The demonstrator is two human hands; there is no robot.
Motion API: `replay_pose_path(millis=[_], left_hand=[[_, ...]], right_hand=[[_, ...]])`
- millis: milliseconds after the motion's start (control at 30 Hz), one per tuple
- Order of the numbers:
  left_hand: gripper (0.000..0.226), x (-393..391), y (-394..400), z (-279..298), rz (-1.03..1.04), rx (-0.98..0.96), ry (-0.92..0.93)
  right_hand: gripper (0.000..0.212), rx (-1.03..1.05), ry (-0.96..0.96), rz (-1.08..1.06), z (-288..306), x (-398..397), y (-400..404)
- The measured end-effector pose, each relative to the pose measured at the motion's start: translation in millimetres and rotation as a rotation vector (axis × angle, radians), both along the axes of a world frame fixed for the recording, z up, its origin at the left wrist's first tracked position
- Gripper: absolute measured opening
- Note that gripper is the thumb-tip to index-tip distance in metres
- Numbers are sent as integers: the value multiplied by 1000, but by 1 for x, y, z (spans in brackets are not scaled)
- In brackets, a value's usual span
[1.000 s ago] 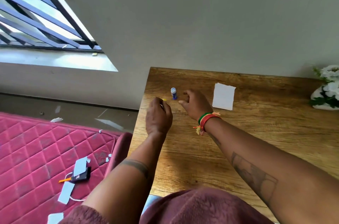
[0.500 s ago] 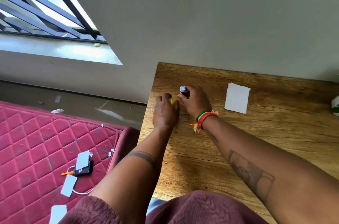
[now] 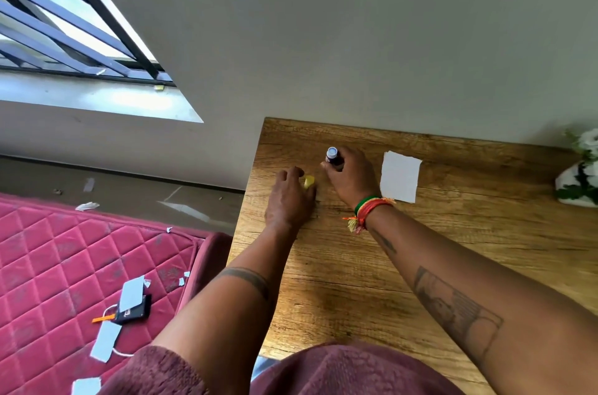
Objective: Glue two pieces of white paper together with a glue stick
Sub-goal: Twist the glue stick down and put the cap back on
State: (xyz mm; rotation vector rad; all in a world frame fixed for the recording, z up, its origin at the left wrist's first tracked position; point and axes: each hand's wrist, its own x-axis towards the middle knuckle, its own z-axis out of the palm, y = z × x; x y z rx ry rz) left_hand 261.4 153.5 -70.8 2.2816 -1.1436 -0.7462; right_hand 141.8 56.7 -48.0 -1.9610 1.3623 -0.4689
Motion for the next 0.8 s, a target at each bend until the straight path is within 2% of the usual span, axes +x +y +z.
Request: replay_pose_path(millis=[133, 267, 367, 467, 633, 800], left_hand=[[41, -1, 9, 4, 13, -28, -25], [29, -4, 14, 13, 56, -163, -84], [21, -11, 8, 28, 110, -282, -9], [23, -23, -1, 47, 121, -365, 142], [18, -40, -15, 69, 142, -376, 214], [18, -48, -24, 84, 136, -373, 290]], right_hand=[[26, 7, -23, 4, 5, -7, 8], [25, 17, -48, 27, 11, -9, 19], [26, 44, -102, 43, 19, -10, 24], [28, 73, -189, 63, 30, -15, 28], [29, 177, -276, 24, 47, -26, 26], [26, 236, -283, 60, 63, -47, 18]])
